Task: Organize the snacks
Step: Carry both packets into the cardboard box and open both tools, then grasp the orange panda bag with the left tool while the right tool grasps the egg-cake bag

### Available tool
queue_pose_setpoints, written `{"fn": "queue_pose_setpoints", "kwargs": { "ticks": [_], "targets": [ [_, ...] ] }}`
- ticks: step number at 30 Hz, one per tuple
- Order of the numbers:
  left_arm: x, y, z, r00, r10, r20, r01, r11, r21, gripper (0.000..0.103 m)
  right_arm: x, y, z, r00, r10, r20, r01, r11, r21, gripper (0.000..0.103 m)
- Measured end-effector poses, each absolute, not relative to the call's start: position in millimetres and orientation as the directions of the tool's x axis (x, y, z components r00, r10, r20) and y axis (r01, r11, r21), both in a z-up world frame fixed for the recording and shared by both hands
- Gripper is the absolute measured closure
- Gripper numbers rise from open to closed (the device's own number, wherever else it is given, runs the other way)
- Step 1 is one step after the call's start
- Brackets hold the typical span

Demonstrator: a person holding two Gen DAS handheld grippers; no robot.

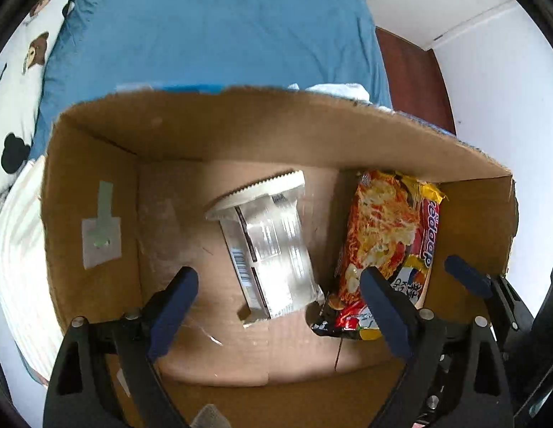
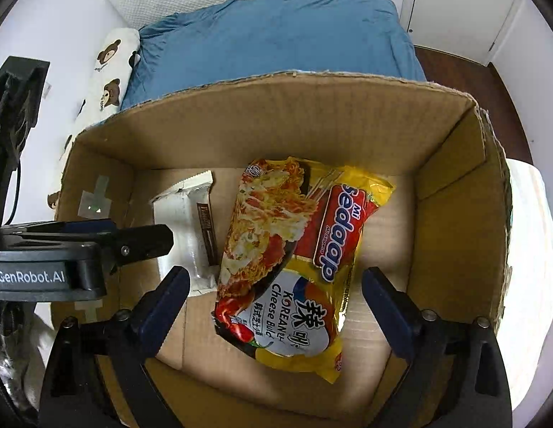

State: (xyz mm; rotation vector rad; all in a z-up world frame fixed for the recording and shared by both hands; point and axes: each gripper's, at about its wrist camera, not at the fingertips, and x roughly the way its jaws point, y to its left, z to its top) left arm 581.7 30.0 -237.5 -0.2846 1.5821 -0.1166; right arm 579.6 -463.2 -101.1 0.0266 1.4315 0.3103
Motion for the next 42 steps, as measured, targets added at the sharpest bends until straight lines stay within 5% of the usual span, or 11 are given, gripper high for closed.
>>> {"fn": "queue_pose_setpoints", "kwargs": {
  "ticks": [12, 27, 35, 42],
  "targets": [
    [519.1, 35.2, -160.7, 0.283, -0.123, -0.951, -0.102, 0.982, -0.158, 0.010, 556.6, -477.4, -66.2, 0.208, 0.192, -0.959, -0.144, 0.976, 0.165, 0.004],
    [393.2, 33.4, -77.6, 0.433, -0.086, -0.897, -0.109, 0.983, -0.146, 0.010, 417.4, -493.7, 25.8, 0.379, 0.264, -0.887, -0.139, 0.964, 0.228, 0.004],
    [278.1, 60.5, -122.1, 0.376, -0.009, -0.927, -0.188, 0.978, -0.086, 0.010, 339.4, -460.3, -18.0, 0.214, 0.280, -0.936, -0.359, 0.913, 0.191, 0.004],
    [196.7, 91.1, -207.7, 0.183, 0.053, -0.982, -0.297, 0.955, -0.003, 0.010, 315.1, -413.6, -95.1, 0.091, 0.128, -0.988, -0.546, 0.836, 0.058, 0.004]
  ]
}}
